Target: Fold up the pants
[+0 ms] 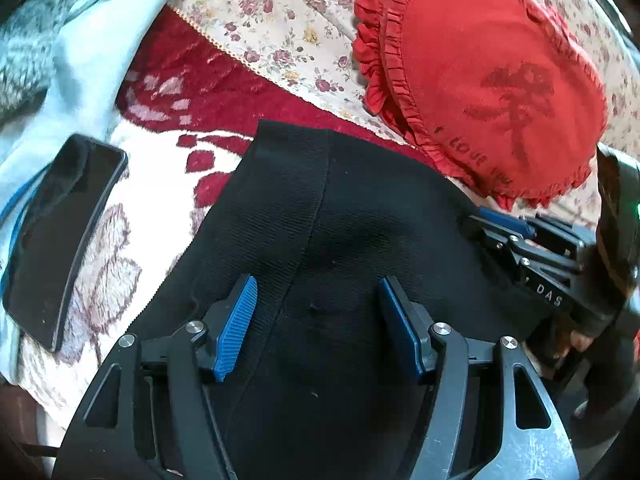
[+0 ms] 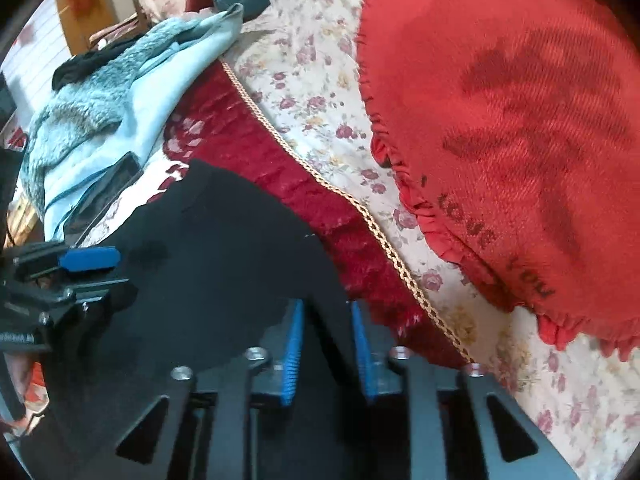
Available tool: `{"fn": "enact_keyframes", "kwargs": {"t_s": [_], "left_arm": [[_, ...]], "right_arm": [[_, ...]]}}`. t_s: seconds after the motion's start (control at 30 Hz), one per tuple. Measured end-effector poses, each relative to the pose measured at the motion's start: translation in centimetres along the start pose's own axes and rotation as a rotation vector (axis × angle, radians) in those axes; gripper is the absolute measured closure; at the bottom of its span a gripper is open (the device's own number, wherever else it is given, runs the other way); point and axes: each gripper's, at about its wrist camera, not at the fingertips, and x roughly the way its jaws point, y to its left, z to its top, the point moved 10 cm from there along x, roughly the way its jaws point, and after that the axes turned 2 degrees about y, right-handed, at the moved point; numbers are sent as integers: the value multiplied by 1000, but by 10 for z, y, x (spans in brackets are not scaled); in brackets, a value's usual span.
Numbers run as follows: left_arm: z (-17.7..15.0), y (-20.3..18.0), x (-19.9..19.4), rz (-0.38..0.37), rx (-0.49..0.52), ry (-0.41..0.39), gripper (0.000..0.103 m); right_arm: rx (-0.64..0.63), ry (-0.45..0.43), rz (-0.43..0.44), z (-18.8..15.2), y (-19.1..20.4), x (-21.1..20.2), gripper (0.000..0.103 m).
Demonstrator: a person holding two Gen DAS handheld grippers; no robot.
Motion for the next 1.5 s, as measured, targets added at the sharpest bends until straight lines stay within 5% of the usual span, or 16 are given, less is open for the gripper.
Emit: {"fn": "enact_keyframes", "kwargs": {"t_s": [0.43,0.53,0.63,0.7,0.73,0.8,1.1,1.23,1.3,1.4,1.5], "left_arm": [[0,7,-58,-188,-143,-79,39],[-3,-2,-68,-236,-150,-84,25],[-5,-3,-66,-250,-182,-64,25],[-4,-2,-64,-238,-189,-66,25],[-3,-1,-63,-225,-187,-66,25],[-2,-1,-57,-217,-183,-55,25],[5,7,-26,-166,-152,-19,25],[4,14,-11,-156,-155,5,25],[4,14,-8,-152,-148,4,25],[5,12,-12,-163,-153,0,25],[5,14,-26,-222,-200,-13,25]], "right_arm": [[-7,-189,24,-15,69,-95,101],[-29,-197,9,-23,90,-106,101],[-8,-213,-45,-23,86,-109,101],[23,-211,-55,-19,73,-107,93],[29,-193,-74,-17,65,-103,73],[38,-154,-89,-12,49,-89,53],[29,11,-17,10,-7,-10,53],[-12,95,129,7,-3,17,52],[-29,84,153,7,2,19,59],[-86,47,114,6,13,9,91],[-114,-1,59,4,25,-15,95]]}}
